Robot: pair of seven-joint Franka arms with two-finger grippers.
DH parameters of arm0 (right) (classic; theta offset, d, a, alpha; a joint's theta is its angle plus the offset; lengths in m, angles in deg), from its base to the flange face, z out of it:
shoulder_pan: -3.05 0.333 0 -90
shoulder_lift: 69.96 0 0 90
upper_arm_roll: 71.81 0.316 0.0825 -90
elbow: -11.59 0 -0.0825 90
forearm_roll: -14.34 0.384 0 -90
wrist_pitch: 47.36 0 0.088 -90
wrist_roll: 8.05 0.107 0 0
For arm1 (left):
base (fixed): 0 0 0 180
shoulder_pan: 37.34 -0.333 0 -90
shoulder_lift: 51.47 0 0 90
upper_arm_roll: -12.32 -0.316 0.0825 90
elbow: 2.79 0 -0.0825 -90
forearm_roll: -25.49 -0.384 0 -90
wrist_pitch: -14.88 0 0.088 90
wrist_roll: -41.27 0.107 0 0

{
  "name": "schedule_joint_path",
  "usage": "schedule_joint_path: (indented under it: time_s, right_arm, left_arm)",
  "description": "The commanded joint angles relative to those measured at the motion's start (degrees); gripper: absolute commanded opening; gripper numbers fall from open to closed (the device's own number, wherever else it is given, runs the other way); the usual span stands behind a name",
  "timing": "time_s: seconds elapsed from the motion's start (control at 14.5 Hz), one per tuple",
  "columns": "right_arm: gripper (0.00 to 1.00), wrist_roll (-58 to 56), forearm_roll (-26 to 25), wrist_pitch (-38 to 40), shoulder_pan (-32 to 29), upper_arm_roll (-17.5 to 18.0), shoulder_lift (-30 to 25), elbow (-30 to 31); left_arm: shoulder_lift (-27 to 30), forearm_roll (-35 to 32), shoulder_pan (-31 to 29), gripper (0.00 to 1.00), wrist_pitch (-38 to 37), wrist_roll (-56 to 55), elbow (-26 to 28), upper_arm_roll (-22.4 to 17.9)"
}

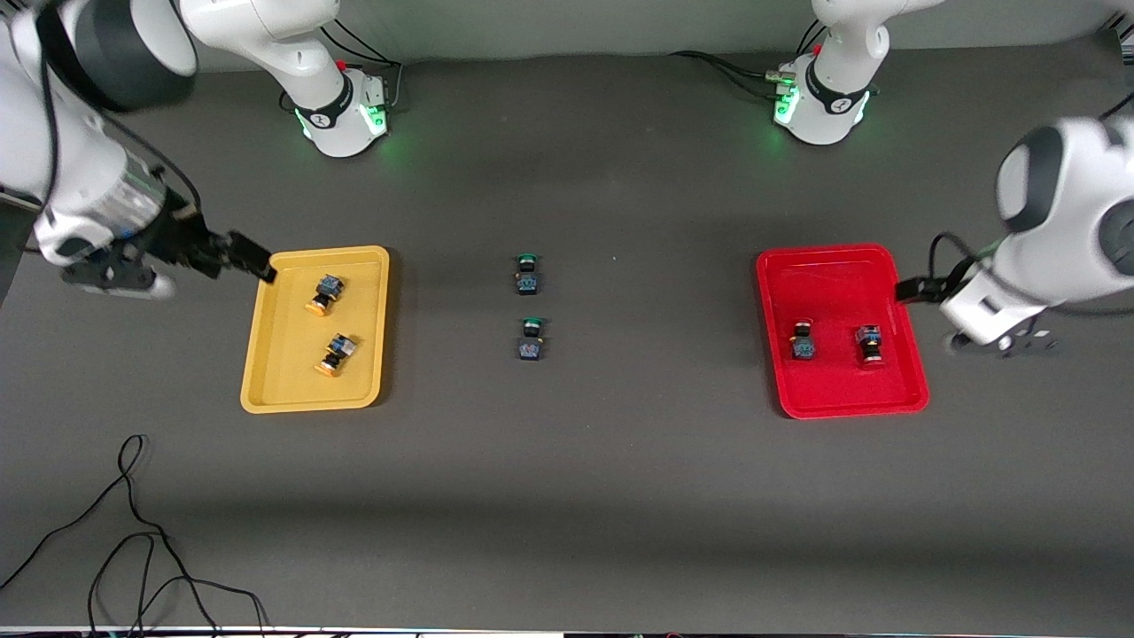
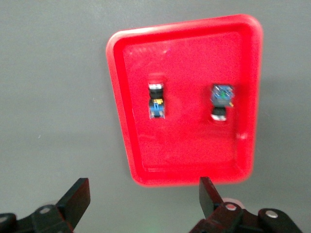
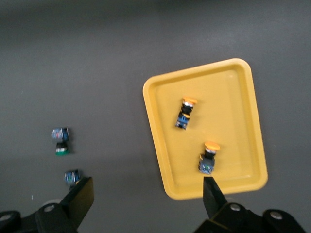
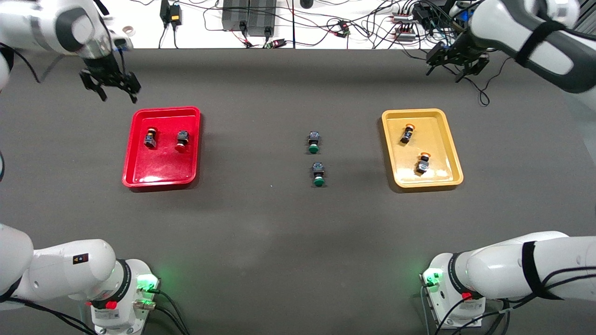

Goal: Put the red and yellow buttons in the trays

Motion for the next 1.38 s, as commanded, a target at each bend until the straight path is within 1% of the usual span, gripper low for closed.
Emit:
schedule_joint_path:
  time_s: [0.0, 0.14, 0.21, 0.28, 0.34, 0.41, 0.48, 0.69, 0.83, 1.17, 1.31]
  right_arm:
    - [1.00, -4.4, -1.3, 2.9, -1.5, 1.4, -3.3, -0.2]
    - [1.00, -7.4, -1.3, 4.6, -1.5, 1.0, -3.3, -1.8]
    - [1.00, -7.6, -1.4, 6.0, -1.7, 0.9, -3.0, -2.5]
    - [1.00, -8.1, -2.3, 6.5, -1.7, 0.9, -2.9, -2.7]
    - [1.00, -8.2, -5.3, 6.5, -1.8, 1.3, -2.5, -2.8]
    - [1.00, -8.6, -7.6, 6.6, -1.8, 1.5, -2.4, -3.0]
    - [1.00, -8.7, -7.6, 7.0, -1.9, 1.5, -2.7, -3.1]
    - [1.00, -8.6, -7.6, 10.7, -2.0, 1.5, -1.8, -6.1]
    - [1.00, -8.5, -7.6, 10.7, -1.9, 1.5, -1.5, -6.6]
    - [1.00, -8.7, -7.1, 9.5, -1.8, 1.0, 1.5, -8.7]
    - [1.00, -8.6, -6.9, 9.3, -1.5, 1.0, 1.4, -8.9]
  left_arm:
    - [2.0, 2.2, -0.6, 1.00, -8.9, 3.8, -7.2, 0.0]
    - [1.9, 3.8, 0.3, 1.00, -12.3, 3.9, -11.7, -0.5]
    - [2.0, 3.9, 3.3, 1.00, -13.0, 3.9, -12.7, -2.8]
    - [2.0, 3.9, 8.3, 1.00, -13.1, 3.7, -13.2, -7.2]
    - [2.1, 4.1, 13.1, 1.00, -13.2, 3.5, -13.9, -11.7]
    - [2.2, 4.2, 16.5, 1.00, -13.3, 3.1, -14.0, -14.5]
    - [2.4, 4.2, 17.6, 1.00, -13.4, 3.1, -14.0, -15.2]
    - [2.8, 4.4, 17.6, 1.00, -13.4, 3.1, -14.0, -14.9]
    - [3.8, 4.4, 17.3, 1.00, -14.1, 3.4, -14.0, -15.0]
    - [4.6, 4.4, 17.0, 1.00, -14.4, 3.6, -14.0, -15.1]
    - [4.7, 4.4, 17.0, 1.00, -14.5, 3.6, -14.0, -15.2]
